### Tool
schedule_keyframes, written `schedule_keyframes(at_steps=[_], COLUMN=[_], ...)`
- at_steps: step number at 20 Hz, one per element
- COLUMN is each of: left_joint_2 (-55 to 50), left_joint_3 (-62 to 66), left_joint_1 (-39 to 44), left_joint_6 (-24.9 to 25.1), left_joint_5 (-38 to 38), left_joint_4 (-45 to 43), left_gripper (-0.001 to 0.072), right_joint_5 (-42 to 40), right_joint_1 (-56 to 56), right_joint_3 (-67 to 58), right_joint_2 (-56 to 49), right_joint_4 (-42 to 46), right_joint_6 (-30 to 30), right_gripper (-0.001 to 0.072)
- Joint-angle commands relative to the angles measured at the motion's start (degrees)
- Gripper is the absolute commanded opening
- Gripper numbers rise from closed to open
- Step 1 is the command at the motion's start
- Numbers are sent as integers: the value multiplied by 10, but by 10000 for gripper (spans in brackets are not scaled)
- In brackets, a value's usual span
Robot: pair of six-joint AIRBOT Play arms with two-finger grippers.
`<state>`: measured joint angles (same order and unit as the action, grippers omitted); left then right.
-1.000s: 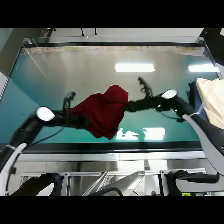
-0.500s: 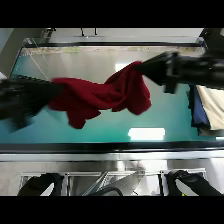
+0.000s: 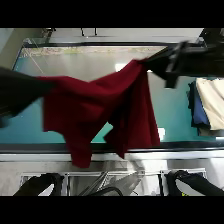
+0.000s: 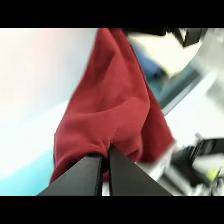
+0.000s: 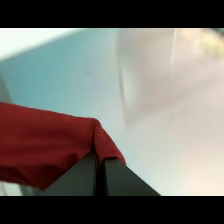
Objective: Fold the shirts.
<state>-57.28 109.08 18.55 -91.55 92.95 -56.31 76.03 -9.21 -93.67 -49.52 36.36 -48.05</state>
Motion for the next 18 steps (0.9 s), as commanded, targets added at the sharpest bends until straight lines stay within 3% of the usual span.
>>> schedule_keyframes(at_steps=[1,6,7,8,9,10,11,12,15,18], left_joint_2=[-89,-226,-255,-287,-313,-336,-353,-365,-364,-326], left_joint_3=[-97,-298,-310,-312,-303,-286,-262,-237,-186,-220], left_joint_1=[-9,-87,-108,-130,-148,-166,-183,-197,-235,-259], left_joint_6=[25,131,137,136,136,137,136,134,133,148], left_joint_5=[63,-52,-73,-85,-87,-82,-68,-50,-19,-4], left_joint_4=[-12,-10,-10,-6,-5,-5,-5,-5,-9,-13], left_gripper=[10,10,11,13,14,148,635,690,690,689], right_joint_5=[55,-25,-53,-80,-105,-123,-133,-131,-95,-9], right_joint_1=[-15,-17,-17,-17,-16,-14,-6,5,67,156], right_joint_3=[14,17,17,17,17,16,13,12,12,38], right_joint_2=[-155,-332,-349,-359,-363,-361,-352,-338,-280,-222], right_joint_4=[15,14,14,14,14,14,14,14,42,74], right_joint_6=[-2,2,2,1,0,0,-11,-23,-82,-140], right_gripper=[15,16,61,232,344,347,347,348,371,368])
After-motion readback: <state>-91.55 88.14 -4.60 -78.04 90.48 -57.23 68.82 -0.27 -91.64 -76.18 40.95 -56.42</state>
